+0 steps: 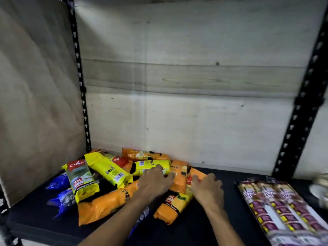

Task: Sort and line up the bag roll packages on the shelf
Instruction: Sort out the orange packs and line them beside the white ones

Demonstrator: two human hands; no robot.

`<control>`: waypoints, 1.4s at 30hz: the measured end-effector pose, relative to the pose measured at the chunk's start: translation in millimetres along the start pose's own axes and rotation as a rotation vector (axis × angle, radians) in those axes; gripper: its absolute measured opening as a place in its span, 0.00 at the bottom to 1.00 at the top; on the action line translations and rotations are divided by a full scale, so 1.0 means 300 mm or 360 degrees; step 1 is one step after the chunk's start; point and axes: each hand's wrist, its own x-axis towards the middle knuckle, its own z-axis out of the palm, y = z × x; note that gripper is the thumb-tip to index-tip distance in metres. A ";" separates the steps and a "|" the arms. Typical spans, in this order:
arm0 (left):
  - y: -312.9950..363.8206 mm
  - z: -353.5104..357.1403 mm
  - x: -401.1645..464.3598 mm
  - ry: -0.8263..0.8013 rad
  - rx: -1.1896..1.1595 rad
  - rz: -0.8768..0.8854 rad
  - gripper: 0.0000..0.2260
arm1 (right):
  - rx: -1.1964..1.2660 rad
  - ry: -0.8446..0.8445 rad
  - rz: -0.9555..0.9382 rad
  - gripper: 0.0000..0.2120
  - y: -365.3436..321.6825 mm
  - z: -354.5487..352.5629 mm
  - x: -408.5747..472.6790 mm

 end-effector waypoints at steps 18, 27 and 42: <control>0.055 0.060 0.111 -0.0175 -0.0553 -0.0059 0.15 | 0.0380 -0.0226 0.0255 0.11 0.019 0.110 0.152; 0.130 0.092 -0.025 0.0245 -0.0146 0.0422 0.17 | 0.0539 -0.0119 0.0219 0.13 0.147 0.003 0.260; 0.200 0.216 -0.241 -0.0082 0.0477 0.0561 0.25 | -0.0412 0.0065 0.0041 0.16 0.211 -0.190 0.173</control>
